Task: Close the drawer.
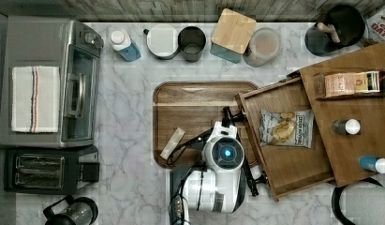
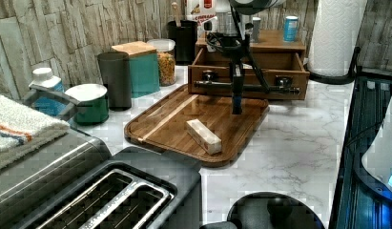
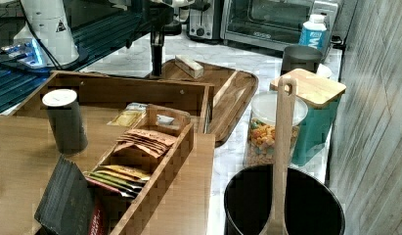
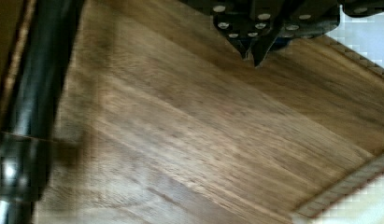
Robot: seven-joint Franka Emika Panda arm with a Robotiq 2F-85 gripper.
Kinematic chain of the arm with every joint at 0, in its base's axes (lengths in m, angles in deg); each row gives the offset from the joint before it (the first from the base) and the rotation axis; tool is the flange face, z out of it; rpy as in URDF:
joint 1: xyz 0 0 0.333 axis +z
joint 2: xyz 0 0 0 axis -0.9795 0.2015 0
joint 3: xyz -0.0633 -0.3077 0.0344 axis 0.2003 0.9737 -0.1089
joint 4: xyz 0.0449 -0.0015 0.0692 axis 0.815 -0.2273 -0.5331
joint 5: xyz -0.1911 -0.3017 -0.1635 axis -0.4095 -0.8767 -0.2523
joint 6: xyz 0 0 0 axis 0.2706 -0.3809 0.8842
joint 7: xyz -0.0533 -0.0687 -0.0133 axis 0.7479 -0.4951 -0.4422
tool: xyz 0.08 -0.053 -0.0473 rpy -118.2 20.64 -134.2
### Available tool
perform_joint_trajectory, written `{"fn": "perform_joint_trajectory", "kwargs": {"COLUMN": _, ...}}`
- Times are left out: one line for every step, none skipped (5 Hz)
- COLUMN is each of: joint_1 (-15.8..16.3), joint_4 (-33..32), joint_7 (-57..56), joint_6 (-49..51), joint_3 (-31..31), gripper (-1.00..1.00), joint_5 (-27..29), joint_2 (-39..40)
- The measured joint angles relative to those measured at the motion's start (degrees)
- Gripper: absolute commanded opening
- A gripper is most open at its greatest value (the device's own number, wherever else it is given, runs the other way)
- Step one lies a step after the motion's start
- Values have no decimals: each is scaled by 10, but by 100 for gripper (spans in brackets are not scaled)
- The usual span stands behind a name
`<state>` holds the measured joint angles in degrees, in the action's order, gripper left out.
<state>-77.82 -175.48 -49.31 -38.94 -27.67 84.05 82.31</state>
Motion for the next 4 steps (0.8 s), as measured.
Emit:
{"fn": "perform_joint_trajectory", "kwargs": {"joint_1": -12, "joint_4": 12, "joint_7": -44, "joint_6": 22, "joint_3": 35, "gripper": -100, "joint_5": 0, "joint_2": 22}}
{"fn": "perform_joint_trajectory", "kwargs": {"joint_1": -46, "joint_4": 31, "joint_7": -53, "joint_6": 56, "joint_3": 56, "gripper": -100, "joint_5": 0, "joint_2": 40}}
{"fn": "perform_joint_trajectory", "kwargs": {"joint_1": -66, "joint_4": 32, "joint_7": -65, "joint_6": 25, "joint_3": 70, "gripper": -100, "joint_5": 3, "joint_2": 40}}
{"fn": "perform_joint_trajectory", "kwargs": {"joint_1": -58, "joint_4": 41, "joint_7": -127, "joint_6": 4, "joint_3": 95, "gripper": -100, "joint_5": 20, "joint_2": 40}}
